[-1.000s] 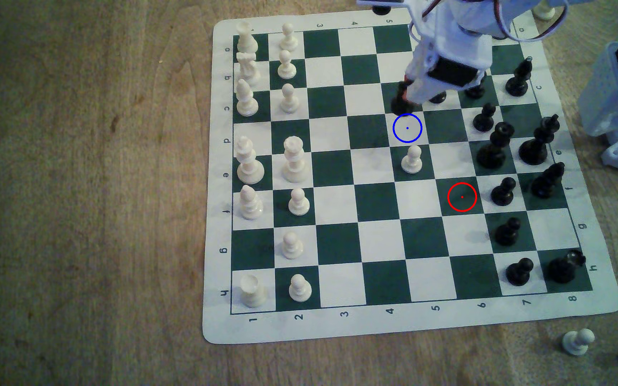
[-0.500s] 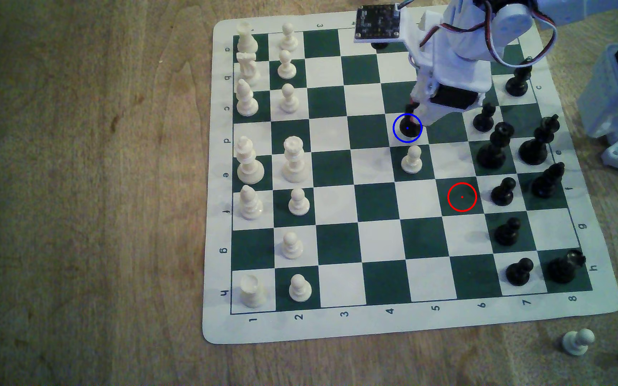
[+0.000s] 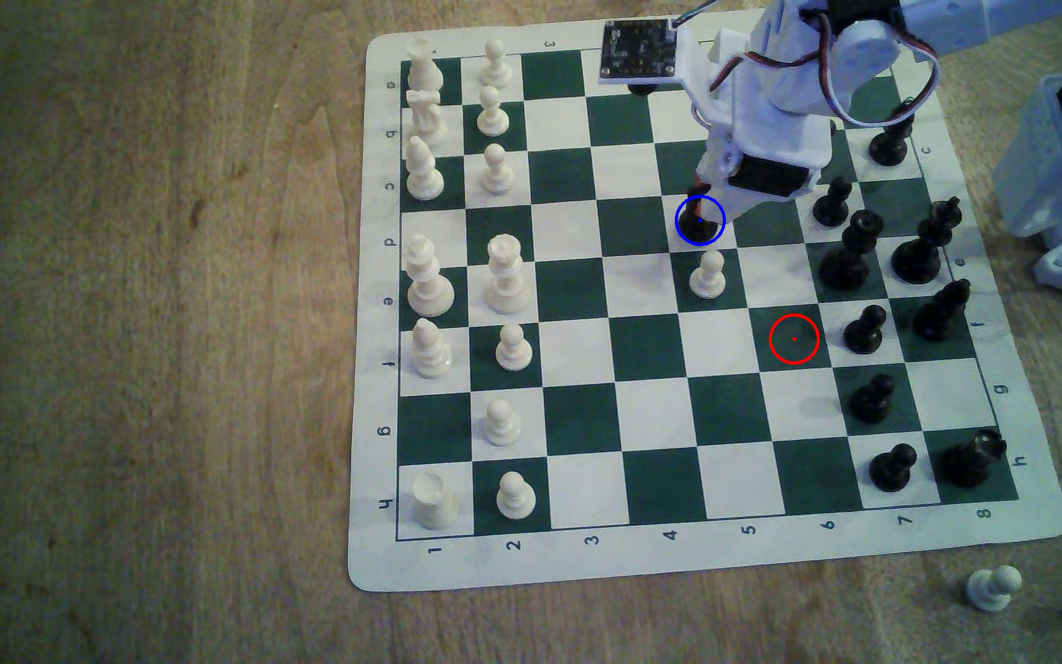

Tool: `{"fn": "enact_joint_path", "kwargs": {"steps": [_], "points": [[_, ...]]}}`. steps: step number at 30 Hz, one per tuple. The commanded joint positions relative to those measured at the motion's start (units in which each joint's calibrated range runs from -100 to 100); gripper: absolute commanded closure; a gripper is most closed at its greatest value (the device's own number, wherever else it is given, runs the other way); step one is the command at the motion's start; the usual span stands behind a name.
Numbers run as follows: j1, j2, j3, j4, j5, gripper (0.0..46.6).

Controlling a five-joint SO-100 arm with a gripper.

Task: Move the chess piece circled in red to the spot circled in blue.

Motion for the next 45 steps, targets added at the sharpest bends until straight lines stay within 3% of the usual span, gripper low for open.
{"fn": "enact_joint_path", "kwargs": {"steps": [1, 8, 10, 15, 23, 28, 30, 32, 34, 39, 41, 43, 45], "points": [[0.6, -0.4, -0.8, -1.1, 0.6, 44.8], [1.3, 0.0, -0.8, -1.8, 0.8, 43.0], [1.5, 0.0, -0.5, -2.1, 0.7, 36.4], [2.0, -1.1, 0.6, -2.1, 0.7, 30.1], [1.5, -3.0, 0.8, 0.8, 0.9, 28.8], [2.1, -8.2, 0.9, 6.9, 1.7, 31.1], [2.0, -11.7, 0.9, 9.3, 1.7, 35.7], [1.5, -18.6, 1.0, 11.3, 1.3, 44.4], [0.3, -25.6, 2.7, 11.4, 0.7, 46.4], [-7.7, -41.2, 8.1, 16.0, -1.4, 46.4], [-9.2, -48.6, 15.9, 9.3, -2.8, 45.4], [-7.9, -52.9, 23.1, 1.4, -2.5, 44.1], [-5.2, -56.5, 32.1, -11.0, -1.9, 46.4]]}}
